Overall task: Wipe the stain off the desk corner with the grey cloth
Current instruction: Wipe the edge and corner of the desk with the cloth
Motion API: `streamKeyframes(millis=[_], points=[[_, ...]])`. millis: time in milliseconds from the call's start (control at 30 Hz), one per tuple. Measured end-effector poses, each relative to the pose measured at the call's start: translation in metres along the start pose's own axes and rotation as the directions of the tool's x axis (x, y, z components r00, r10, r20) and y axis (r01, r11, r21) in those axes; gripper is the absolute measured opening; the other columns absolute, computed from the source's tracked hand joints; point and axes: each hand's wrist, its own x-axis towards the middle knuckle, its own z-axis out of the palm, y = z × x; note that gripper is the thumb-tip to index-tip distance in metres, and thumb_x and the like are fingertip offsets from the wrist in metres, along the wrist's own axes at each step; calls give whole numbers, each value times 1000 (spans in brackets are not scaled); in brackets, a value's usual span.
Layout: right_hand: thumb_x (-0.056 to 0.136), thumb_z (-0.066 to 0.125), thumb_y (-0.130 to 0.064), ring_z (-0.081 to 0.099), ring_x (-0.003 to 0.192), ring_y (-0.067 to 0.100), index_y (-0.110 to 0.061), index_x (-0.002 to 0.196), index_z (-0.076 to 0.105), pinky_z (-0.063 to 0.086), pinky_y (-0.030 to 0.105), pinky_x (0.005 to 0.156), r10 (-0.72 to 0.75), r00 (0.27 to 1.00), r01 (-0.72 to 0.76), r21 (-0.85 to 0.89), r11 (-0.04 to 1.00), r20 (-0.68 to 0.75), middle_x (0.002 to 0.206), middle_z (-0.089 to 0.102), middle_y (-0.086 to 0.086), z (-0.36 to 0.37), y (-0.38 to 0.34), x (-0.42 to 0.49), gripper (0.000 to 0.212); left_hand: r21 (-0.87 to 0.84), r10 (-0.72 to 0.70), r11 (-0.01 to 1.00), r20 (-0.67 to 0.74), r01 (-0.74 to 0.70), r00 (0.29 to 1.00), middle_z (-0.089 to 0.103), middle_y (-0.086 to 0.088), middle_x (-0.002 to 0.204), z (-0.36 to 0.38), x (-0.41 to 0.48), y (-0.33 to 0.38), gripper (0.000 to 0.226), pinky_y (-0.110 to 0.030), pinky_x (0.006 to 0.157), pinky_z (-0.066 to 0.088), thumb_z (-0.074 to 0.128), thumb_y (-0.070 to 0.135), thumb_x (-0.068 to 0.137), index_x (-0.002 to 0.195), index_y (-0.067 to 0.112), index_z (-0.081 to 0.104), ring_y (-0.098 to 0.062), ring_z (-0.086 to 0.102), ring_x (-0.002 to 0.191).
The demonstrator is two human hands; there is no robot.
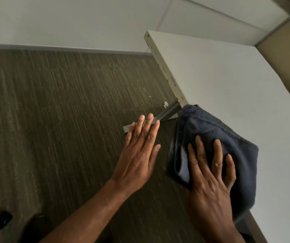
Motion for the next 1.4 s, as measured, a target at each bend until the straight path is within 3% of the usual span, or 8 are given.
streamKeyframes(millis=[300,433,500,633,800,1000,1200,1400], points=[[86,58,-26,0,157,32,-10,157,32,0,52,124,-123,992,126,-178,976,26,169,16,6,-2,-2,24,77,10,-49,999,-24,49,999,9,-10,175,-3,4,-15,62,-49,130,15,34,36,111,164,10,15,-25,2,162],[85,64,-20,4,157,32,-7,151,43,5,52,122,-181,983,182,-185,966,24,167,22,7,-9,-7,53,70,4,-44,999,-32,44,999,9,-10,174,-3,7,-17,62,-49,130,16,37,34,111,164,10,16,-26,3,162],[84,60,-23,7,157,30,-8,149,47,10,49,121,-200,979,203,-181,962,35,166,25,5,-14,-4,59,68,-2,-45,999,-44,45,998,10,-10,174,-3,11,-18,62,-49,130,16,38,33,111,164,9,16,-26,3,162],[81,59,-27,8,157,27,-10,149,47,1,41,123,-259,964,267,-209,941,61,165,27,4,-17,10,53,71,-24,-37,999,-80,35,996,11,-10,174,-6,22,-18,61,-47,130,14,33,37,112,164,9,18,-27,5,162],[86,43,-40,19,154,33,-4,146,50,15,52,120,-322,946,319,-260,911,33,163,33,9,-13,15,55,70,-46,-23,999,-84,19,996,10,-11,174,-6,38,-21,66,-45,131,11,32,44,111,164,7,17,-27,3,162],[90,35,-42,9,157,32,-4,150,44,5,50,123,-385,920,389,-308,868,78,165,27,10,-14,11,90,71,-39,-30,999,-77,27,997,10,-12,174,-1,47,-23,68,-45,131,10,36,45,110,163,6,19,-28,3,162],[87,66,-34,5,157,34,-2,152,39,15,56,121,-405,911,408,-331,851,84,167,21,12,-13,-1,127,77,-58,-64,997,-108,58,992,11,-12,174,0,57,-25,65,-45,132,9,34,43,111,163,6,20,-27,2,162],[85,68,-25,4,157,34,-3,154,35,14,53,119,-412,907,415,-330,848,81,168,18,10,-14,-6,145,79,-95,-84,993,-137,71,987,12,-12,174,-4,67,-31,62,-48,131,12,33,38,112,163,6,20,-27,2,162]])
